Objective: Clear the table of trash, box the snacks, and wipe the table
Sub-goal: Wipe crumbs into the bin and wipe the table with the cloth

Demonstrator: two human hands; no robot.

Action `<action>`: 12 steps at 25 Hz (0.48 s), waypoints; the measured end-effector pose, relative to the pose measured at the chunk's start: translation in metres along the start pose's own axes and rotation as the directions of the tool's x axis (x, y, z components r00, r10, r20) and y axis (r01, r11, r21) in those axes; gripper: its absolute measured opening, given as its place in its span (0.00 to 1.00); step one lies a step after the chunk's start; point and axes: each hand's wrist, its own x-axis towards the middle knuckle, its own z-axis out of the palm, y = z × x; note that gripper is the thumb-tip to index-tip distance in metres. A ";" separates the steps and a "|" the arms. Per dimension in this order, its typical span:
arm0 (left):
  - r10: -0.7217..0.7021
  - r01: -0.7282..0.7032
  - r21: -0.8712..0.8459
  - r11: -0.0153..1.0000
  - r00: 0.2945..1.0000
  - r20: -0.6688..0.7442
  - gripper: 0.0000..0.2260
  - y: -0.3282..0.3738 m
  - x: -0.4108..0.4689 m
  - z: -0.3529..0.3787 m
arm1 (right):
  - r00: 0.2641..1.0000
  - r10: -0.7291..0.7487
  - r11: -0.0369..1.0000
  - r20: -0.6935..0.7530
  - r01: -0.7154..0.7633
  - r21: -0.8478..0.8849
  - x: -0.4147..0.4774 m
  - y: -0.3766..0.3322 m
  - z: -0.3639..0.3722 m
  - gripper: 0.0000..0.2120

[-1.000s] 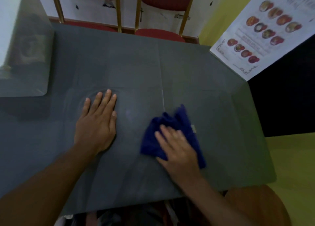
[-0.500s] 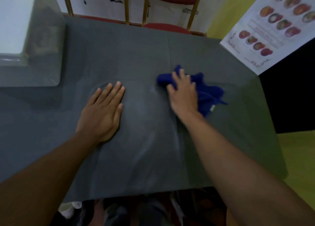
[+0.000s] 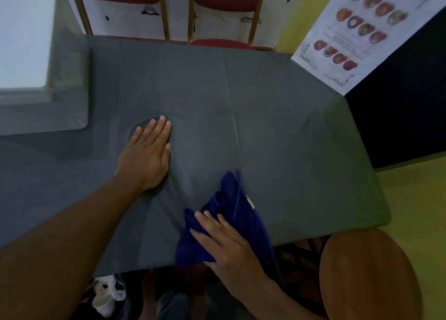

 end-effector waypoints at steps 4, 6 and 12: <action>-0.051 0.076 -0.123 0.990 0.980 0.194 0.26 0.012 0.011 -0.025 | 0.999 0.016 0.961 -0.051 -0.001 0.278 -0.033 0.004 -0.021 0.32; -0.039 0.067 -0.182 0.981 0.987 0.154 0.26 0.018 0.001 -0.029 | 0.909 0.348 0.836 -0.230 -0.190 0.515 -0.035 0.009 -0.051 0.27; -0.045 0.048 -0.027 0.998 0.995 0.091 0.31 0.015 -0.081 0.000 | 0.262 0.849 0.512 -0.459 -0.620 0.595 0.003 0.109 -0.139 0.14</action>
